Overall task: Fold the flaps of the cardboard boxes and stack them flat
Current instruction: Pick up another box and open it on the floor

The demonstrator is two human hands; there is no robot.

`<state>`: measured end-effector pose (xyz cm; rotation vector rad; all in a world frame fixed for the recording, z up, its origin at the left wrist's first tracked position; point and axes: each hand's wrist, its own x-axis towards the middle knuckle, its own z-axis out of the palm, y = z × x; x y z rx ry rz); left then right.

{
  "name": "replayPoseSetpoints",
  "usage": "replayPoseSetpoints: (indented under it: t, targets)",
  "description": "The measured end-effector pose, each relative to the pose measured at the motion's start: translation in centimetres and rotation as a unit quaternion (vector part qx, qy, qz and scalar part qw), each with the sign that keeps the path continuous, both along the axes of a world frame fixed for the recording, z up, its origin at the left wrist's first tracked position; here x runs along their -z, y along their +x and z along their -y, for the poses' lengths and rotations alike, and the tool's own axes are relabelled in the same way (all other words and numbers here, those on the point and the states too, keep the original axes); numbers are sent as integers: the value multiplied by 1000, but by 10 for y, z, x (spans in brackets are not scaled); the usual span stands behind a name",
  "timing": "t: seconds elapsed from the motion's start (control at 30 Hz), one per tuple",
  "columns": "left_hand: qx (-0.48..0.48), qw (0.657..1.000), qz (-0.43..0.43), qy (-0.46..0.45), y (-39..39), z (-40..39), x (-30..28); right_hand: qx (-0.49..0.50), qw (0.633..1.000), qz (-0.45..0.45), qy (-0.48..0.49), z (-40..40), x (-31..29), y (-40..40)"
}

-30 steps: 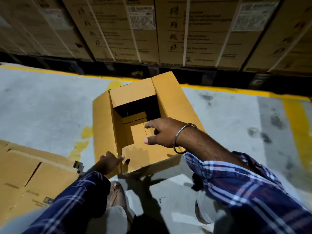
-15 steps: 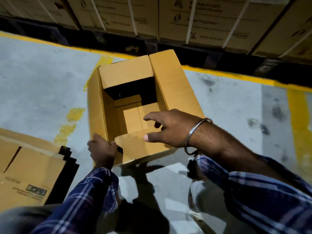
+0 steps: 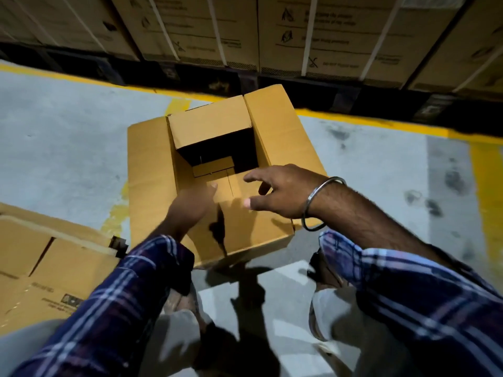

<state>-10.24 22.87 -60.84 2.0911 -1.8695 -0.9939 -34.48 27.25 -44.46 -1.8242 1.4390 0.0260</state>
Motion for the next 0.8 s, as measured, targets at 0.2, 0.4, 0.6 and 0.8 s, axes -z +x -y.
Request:
replayPoseSetpoints:
  t: [0.2, 0.4, 0.6, 0.8]
  targets:
    - [215, 903, 40, 371, -13, -36, -6, 21, 1000, 3, -2, -2, -4, 8]
    - [318, 871, 358, 107, -45, -109, 33, -7, 1000, -14, 14, -14, 2, 20]
    - [345, 850, 372, 144, -52, -91, 35, -24, 999, -33, 20, -12, 4, 19]
    - [154, 921, 85, 347, -39, -43, 2, -20, 999, -44, 13, -5, -3, 26]
